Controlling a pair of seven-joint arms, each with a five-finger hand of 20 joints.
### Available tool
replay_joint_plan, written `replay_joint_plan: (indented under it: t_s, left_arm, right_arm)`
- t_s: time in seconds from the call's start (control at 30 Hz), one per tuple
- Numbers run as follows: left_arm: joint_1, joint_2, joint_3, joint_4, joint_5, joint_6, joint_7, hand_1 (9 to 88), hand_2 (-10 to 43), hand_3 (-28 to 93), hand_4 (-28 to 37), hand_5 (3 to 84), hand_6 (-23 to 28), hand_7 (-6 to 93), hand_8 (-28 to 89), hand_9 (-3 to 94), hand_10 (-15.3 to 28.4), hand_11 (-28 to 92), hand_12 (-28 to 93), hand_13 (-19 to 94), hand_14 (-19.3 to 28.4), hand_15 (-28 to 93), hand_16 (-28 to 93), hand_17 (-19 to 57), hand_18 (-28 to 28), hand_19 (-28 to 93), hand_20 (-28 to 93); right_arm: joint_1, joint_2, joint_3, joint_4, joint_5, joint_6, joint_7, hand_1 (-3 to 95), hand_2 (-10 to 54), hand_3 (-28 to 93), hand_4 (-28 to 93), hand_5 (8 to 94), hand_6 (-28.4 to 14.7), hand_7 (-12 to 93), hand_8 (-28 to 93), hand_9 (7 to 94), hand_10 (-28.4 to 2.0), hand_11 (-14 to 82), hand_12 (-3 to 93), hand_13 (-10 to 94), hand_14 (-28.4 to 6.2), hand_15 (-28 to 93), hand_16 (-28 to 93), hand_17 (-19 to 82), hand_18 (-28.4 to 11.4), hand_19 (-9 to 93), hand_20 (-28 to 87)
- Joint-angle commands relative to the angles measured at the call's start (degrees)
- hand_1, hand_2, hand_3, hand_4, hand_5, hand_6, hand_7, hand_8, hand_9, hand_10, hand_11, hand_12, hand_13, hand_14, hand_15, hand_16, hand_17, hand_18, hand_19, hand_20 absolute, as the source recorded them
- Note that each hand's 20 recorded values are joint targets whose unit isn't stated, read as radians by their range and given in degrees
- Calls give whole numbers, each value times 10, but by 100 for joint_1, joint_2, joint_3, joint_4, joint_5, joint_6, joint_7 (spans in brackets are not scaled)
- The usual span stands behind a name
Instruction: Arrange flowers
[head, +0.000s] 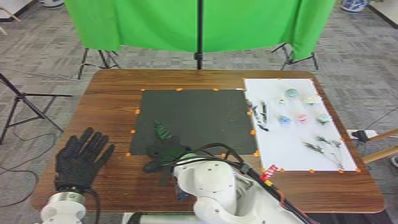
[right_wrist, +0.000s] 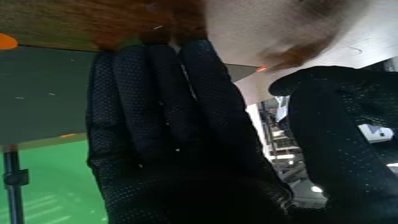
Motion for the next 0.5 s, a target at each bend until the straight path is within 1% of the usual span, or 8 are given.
replay_joint_plan:
  t_s: [0.03,0.1,0.2,0.27,0.3,0.33,0.43,0.5]
  left_arm:
    - [39,-59,52,48,6,81,-58,318,115,735,-283,427,36,265,-140,407,119,244,141,346,105,338,-14,17,137,343,177]
    - [42,-64,45,52,-8,96,-69,318,114,737,-283,427,35,264,-140,409,118,244,140,347,106,335,-16,17,136,342,175]
    - [0,-66,67,75,-26,97,-138,317,111,744,-283,430,37,261,-140,409,121,241,136,343,111,334,-21,17,136,341,175]
    - [-48,-80,84,98,-10,90,-199,317,110,746,-283,432,40,255,-138,410,123,240,133,341,111,336,-24,17,135,338,173]
    - [-60,-78,95,101,-19,92,-204,317,110,746,-283,432,40,254,-136,410,122,241,133,341,111,337,-25,16,134,337,173]
    - [-41,-95,90,95,-27,75,-193,317,110,746,-283,433,40,253,-135,410,122,241,133,341,111,338,-27,16,134,337,173]
    - [23,-101,52,79,-46,57,-120,317,109,748,-283,433,40,253,-133,409,122,242,132,339,111,340,-29,16,133,336,173]
    - [60,-119,33,69,-74,91,-94,318,110,746,-283,433,39,253,-133,408,120,243,133,338,110,342,-28,15,134,336,174]
  right_arm:
    - [-36,81,-41,95,-21,-31,32,189,151,835,-233,702,-181,92,-95,617,-284,143,207,420,-277,550,184,149,-284,644,248]
    - [-26,92,-60,81,-14,24,36,189,153,824,-236,696,-171,90,-94,615,-284,143,207,421,-276,550,183,149,-284,644,248]
    - [-29,23,-29,97,-37,-1,-4,187,157,795,-230,667,-154,79,-87,595,-284,146,207,419,-271,551,180,149,-284,645,247]
    - [-52,-23,-19,130,-118,61,-61,186,158,789,-226,660,-151,74,-86,589,-284,146,206,419,-270,552,179,148,-284,645,246]
    - [-73,-50,8,132,-146,21,-87,186,158,788,-225,656,-151,72,-86,588,-284,144,205,418,-270,552,179,147,-284,645,246]
    - [-83,-38,10,111,-120,8,-80,186,158,789,-224,648,-146,69,-85,588,-284,141,203,418,-270,553,179,148,-284,646,245]
    - [-74,46,-12,64,-76,50,-78,188,158,791,-220,687,-130,81,-82,598,-284,145,201,424,-266,554,177,148,-284,646,243]
    - [-76,67,18,49,-41,9,-79,191,156,799,-219,703,-127,87,-80,605,-284,145,200,427,-266,554,178,149,-284,646,242]
